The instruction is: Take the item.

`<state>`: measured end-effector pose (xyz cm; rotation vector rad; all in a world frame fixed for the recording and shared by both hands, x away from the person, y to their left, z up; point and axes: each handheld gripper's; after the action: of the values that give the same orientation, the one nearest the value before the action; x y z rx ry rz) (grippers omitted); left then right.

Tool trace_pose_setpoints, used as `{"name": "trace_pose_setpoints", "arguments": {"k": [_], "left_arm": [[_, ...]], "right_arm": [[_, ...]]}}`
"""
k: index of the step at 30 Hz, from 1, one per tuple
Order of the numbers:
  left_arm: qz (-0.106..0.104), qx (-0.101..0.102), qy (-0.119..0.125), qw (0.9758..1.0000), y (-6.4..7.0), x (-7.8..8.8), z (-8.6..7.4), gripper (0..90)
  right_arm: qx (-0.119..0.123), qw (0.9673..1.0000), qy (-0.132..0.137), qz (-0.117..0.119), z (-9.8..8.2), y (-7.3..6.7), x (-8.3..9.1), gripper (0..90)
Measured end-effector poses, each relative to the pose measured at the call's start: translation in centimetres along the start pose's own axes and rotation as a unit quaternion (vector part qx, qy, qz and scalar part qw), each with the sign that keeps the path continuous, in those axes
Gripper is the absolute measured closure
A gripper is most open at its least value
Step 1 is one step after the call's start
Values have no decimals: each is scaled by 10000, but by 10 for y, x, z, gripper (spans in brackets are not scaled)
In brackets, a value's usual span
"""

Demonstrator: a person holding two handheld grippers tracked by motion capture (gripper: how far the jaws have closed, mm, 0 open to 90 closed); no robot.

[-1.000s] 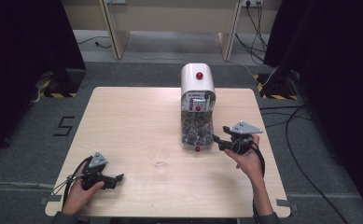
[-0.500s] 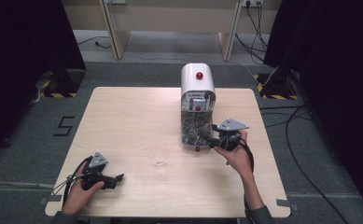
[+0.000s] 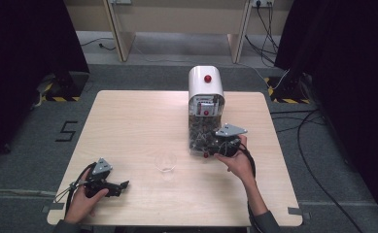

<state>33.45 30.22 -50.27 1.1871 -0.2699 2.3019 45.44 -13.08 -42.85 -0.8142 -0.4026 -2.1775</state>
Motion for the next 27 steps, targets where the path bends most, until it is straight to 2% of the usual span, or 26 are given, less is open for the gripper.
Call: {"name": "trace_pose_setpoints", "arguments": {"k": [22,27], "left_arm": [[-1,1,0,10000,0,0,0,0],[2,-3,5,10000,0,-1,1,0]], "right_arm": [[100,9996,-207,139,5,-5,-27,453],[107,9995,-282,97,4,-5,-32,449]]}}
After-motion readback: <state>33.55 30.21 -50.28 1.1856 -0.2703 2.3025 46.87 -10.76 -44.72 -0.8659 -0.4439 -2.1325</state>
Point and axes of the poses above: each handheld gripper's, and its own axes: x roughly backward along the jaws, z roughly out of its top, y roughly to its right, and after that the axes turned 8 degrees about -y, right-handed
